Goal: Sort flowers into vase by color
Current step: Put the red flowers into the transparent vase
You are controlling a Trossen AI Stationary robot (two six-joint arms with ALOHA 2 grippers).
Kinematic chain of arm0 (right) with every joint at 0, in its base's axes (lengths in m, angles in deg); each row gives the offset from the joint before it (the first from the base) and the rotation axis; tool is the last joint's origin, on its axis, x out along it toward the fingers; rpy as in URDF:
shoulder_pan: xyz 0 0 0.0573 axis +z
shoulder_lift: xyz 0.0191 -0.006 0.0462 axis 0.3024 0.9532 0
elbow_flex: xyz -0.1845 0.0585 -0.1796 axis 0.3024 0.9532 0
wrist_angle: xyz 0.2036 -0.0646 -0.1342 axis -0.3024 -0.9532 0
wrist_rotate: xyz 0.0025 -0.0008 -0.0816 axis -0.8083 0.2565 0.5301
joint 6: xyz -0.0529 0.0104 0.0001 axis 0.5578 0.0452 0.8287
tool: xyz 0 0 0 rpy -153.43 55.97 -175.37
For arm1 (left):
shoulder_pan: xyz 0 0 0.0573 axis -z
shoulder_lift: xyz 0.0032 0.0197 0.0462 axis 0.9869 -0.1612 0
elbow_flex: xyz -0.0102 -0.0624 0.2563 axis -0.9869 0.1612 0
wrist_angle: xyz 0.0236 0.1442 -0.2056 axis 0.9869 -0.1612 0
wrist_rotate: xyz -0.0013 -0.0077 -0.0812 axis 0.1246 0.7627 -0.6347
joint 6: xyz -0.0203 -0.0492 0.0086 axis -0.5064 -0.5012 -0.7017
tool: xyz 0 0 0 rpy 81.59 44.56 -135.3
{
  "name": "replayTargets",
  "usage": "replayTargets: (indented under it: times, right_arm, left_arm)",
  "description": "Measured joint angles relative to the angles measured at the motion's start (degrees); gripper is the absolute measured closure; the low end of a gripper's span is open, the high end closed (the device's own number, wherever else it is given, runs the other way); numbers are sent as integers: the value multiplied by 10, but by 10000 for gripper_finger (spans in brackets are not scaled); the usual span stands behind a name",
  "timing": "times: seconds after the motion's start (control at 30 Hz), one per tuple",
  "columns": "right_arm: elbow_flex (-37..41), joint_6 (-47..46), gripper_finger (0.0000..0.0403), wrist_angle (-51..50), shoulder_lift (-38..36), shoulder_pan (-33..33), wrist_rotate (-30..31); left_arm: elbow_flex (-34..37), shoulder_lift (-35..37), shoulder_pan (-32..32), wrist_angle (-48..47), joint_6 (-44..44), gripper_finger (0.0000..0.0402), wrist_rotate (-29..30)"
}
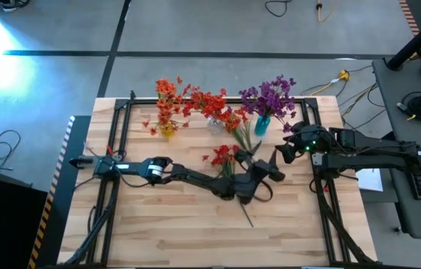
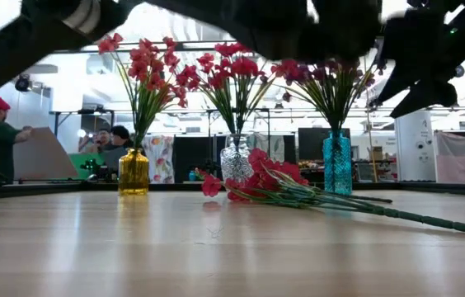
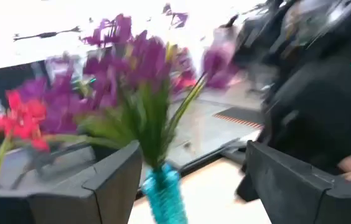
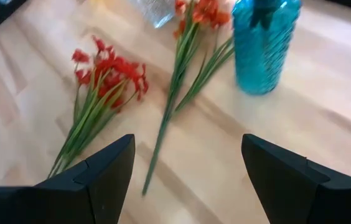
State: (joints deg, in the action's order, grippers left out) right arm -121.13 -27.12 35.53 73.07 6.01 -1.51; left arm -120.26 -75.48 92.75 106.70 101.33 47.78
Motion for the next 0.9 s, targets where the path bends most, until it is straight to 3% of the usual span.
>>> replayTargets:
  times: [0.17,0.27,0.37,0.43,0.5,0.57,0.63,0.7,0.77,0.9]
  right_arm:
    - [0,0,117,-11,0,0,-22]
    - [0,8,117,-10,0,0,-22]
    - [0,18,117,-9,0,0,-22]
    - [0,20,117,-9,0,0,-22]
    - [0,24,117,-9,3,0,-22]
    - [0,28,117,-11,3,0,-22]
    - [2,35,117,-8,3,0,-21]
    - [6,41,117,-7,3,0,-17]
    - [8,40,117,-7,4,0,-18]
    - [12,25,117,-8,7,10,-63]
  left_arm:
    - [3,33,37,-7,64,131,-75]
    - [3,67,63,-64,114,131,-119]
    - [3,120,86,-198,96,131,-156]
    - [3,164,92,-349,20,131,-230]
    - [3,210,87,-522,-73,132,-404]
    - [3,243,71,-655,-133,135,-650]
    - [11,263,54,-721,-192,138,-858]
    - [26,275,40,-734,-248,142,-979]
    - [38,285,37,-749,-280,143,-996]
    - [57,302,41,-864,-320,144,-936]
